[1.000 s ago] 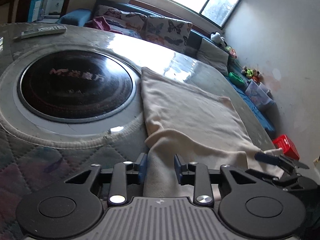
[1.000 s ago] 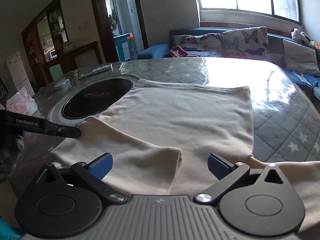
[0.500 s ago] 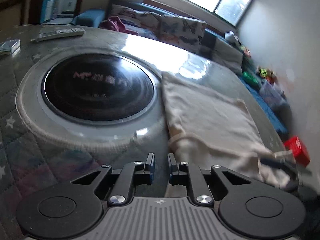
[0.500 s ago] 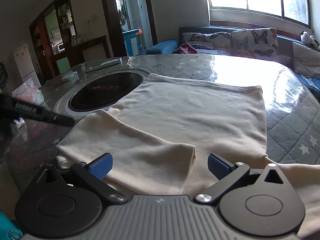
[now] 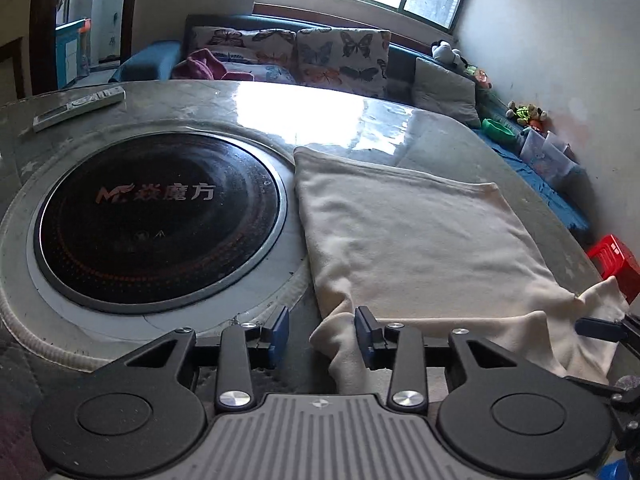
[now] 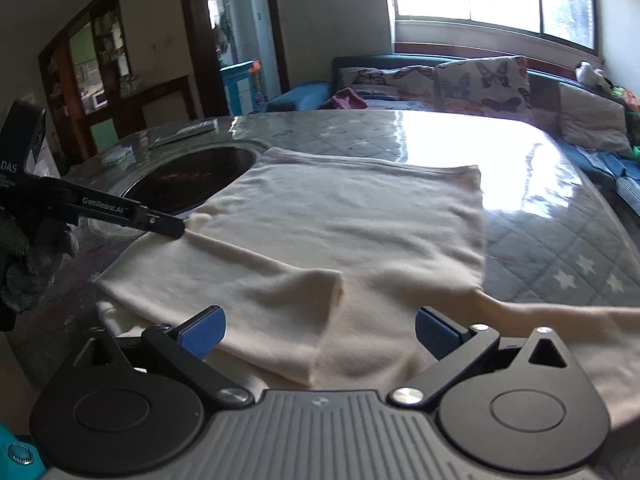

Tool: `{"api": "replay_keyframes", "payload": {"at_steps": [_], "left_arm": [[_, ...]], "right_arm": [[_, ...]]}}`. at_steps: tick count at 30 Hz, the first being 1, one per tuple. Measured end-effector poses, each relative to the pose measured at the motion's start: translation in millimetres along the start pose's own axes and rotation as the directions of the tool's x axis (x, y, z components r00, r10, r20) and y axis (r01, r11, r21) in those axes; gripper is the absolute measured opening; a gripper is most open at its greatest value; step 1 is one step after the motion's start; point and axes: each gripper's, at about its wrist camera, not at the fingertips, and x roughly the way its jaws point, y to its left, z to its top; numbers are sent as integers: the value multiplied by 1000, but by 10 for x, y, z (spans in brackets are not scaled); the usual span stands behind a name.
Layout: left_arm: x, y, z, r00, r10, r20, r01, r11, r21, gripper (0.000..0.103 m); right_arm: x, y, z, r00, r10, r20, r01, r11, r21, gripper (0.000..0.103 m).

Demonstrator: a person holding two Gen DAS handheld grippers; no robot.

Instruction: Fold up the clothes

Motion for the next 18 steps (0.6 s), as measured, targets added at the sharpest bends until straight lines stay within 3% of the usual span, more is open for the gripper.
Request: {"api": "replay_keyframes", "payload": {"at_steps": [4,8,13,18], "left_arm": [[-89,-43,31,1000,-15,24,15,1000,1,40],[-155,-117,48,999,-34,36,34,999,4,45],[-182,-236,25,998,-60,30,59,998,12,48],[-201,-351,27,996,-79,36,78,996,35,52]], "right_arm": [[-202,-205,-50,996,-75,38,72,995,63,102],[-396,-585,-127,978,-200,58,187,966,180,96],[-632,-1189,-299,918,-396,35,364,873,325,88],[-777,-1635,-431,861,-508,12,457,786,415,82]]}}
